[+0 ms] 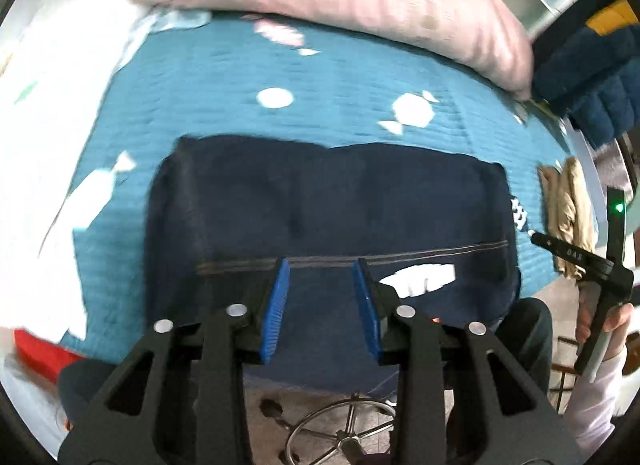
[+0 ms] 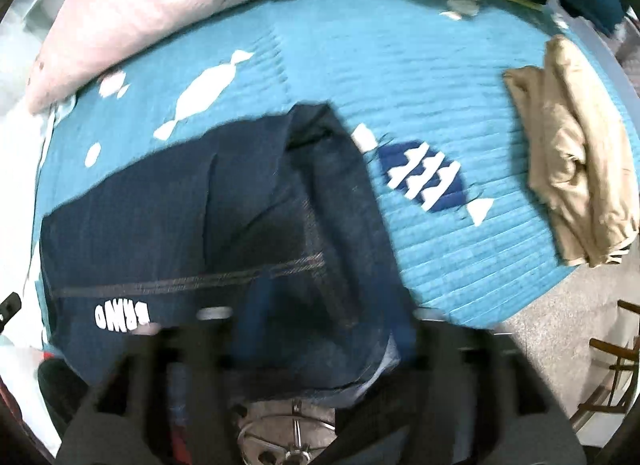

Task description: Fold large clothes

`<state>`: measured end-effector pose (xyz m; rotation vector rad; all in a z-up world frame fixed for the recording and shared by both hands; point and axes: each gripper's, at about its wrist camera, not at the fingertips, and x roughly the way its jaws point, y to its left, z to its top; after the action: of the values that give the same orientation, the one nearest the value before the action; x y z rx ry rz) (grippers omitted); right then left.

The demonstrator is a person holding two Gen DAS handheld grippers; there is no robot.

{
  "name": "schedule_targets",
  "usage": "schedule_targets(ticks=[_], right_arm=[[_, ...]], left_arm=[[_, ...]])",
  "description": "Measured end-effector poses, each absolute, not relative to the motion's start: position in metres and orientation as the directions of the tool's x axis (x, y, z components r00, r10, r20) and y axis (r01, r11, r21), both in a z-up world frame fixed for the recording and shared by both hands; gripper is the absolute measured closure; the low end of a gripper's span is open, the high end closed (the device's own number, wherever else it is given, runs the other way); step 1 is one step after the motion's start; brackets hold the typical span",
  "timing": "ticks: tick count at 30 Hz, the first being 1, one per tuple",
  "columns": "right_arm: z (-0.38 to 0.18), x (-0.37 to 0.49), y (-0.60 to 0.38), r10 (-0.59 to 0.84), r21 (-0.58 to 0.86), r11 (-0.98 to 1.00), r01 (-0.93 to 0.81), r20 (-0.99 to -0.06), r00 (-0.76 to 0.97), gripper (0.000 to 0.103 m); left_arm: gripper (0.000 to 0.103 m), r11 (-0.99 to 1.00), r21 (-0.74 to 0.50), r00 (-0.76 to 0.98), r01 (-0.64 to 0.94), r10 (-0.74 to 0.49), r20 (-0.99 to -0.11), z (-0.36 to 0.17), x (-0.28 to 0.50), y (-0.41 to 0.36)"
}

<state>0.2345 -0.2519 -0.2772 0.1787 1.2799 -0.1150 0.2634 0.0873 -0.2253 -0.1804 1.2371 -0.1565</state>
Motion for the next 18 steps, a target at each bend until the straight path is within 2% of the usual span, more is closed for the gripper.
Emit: schedule_targets(ticks=[1,3,7,12,13,14,16,18], right_arm=[[-0.274,0.235,-0.252,0.007,0.067,0.979,0.191,-0.953,0.303,0.026],[-0.269,0.236,-0.260,0.003,0.067,0.980,0.189,-0.947,0.321,0.025],[-0.273,0.238,-0.270,0.016,0.081,0.975,0.206,-0.953,0.302,0.025],[-0.283,0.235,-0.271,0.011,0.068,0.979,0.192,-0.959,0.284,0.025],[-0.286,0.234,-0.271,0.016,0.072,0.979,0.192,-0.960,0.278,0.025],[-0.289,0.233,-0.271,0.024,0.079,0.978,0.193,-0.962,0.272,0.025],[-0.295,0.231,-0.272,0.032,0.086,0.976,0.199,-0.965,0.259,0.025],[-0.300,0.230,-0.272,0.038,0.090,0.975,0.203,-0.968,0.248,0.025]], left_arm=[[0.053,0.976,-0.214,0.320,0.039,-0.215,-0.923,-0.224,0.269,0.074],[0.035,0.975,-0.213,0.332,0.061,-0.221,-0.917,-0.222,0.278,0.056],[0.016,0.971,-0.235,0.359,0.051,-0.237,-0.903,-0.222,0.295,0.026],[0.016,0.966,-0.259,0.373,0.010,-0.244,-0.895,-0.243,0.333,0.006],[0.022,0.967,-0.256,0.353,-0.006,-0.238,-0.905,-0.254,0.344,0.001],[0.035,0.966,-0.260,0.340,-0.017,-0.239,-0.910,-0.262,0.350,-0.001],[0.082,0.954,-0.296,0.262,-0.042,-0.275,-0.925,-0.291,0.366,-0.008],[0.103,0.956,-0.283,0.185,-0.079,-0.264,-0.946,-0.322,0.374,-0.011]])
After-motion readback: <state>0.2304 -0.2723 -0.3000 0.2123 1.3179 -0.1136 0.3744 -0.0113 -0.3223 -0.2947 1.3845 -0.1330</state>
